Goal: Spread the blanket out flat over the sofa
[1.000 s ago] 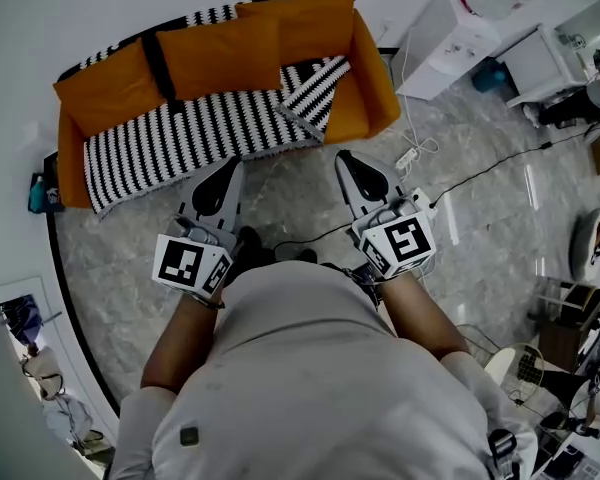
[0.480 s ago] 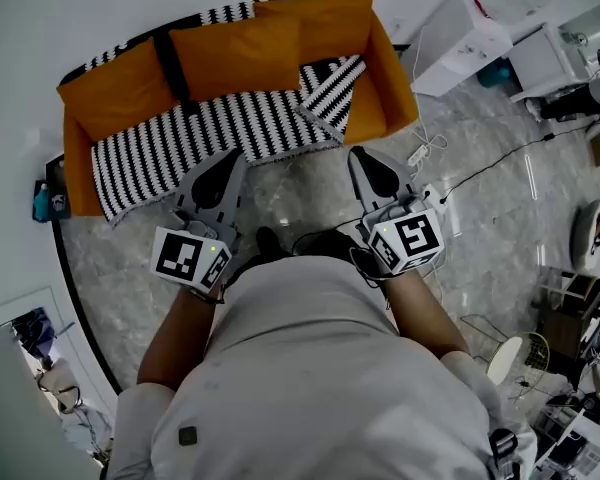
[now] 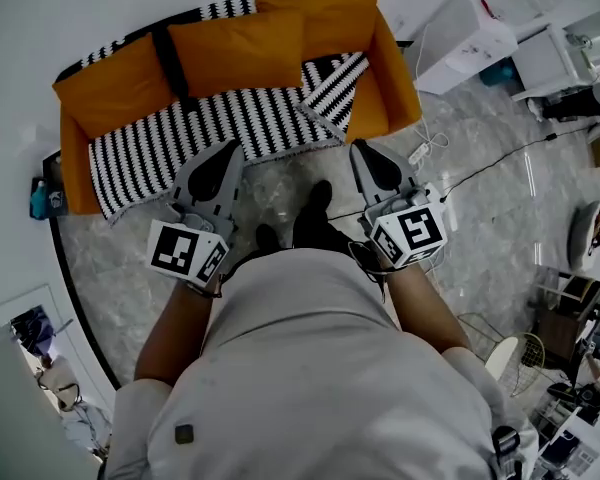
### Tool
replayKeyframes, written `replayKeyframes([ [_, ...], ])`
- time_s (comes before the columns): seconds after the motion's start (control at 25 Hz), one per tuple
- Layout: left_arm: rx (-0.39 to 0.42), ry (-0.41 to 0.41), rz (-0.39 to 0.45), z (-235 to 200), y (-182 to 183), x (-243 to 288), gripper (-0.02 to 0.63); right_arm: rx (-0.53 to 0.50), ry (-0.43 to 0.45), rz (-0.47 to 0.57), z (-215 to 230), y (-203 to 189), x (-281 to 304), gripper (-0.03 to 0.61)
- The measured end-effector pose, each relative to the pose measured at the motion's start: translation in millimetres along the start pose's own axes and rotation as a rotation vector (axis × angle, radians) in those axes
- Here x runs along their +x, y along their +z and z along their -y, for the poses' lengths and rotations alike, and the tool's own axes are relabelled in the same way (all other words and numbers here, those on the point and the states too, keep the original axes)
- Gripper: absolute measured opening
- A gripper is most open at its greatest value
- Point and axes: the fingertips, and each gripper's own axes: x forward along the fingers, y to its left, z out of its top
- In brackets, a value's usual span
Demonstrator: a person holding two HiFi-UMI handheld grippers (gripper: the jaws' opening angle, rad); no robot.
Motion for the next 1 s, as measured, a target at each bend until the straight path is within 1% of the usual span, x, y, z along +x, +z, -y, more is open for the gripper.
replayKeyframes([
  [0.16,0.004,0.016,-0.004,-5.3,2.2,20.4,0.009,0.010,0.021,-0.002,18.2,-1.8,14.7,0.028],
  [0.32,0.005,0.029,-0.023,-10.0,-0.4,53.4,0.009,0.024,0.033,-0.001,51.2,-2.1,31.3,0.026],
  [0.48,-0.011,0.046,-0.042,-12.1,-8.9,98.9,0.009,0.043,0.046,-0.017,93.5,-12.5,43.9,0.028],
  [0.64,-0.007,0.042,-0.066,-3.4,-17.5,154.0,0.009,0.067,0.053,-0.031,149.0,-23.7,54.3,0.026],
  [0.76,-0.011,0.048,-0.077,1.7,-23.5,190.0,0.009,0.064,0.063,-0.038,185.8,-29.3,60.8,0.026],
  [1.0,-0.019,0.044,-0.088,11.0,-25.0,238.9,0.009,0.061,0.072,-0.040,233.1,-27.8,67.3,0.028],
])
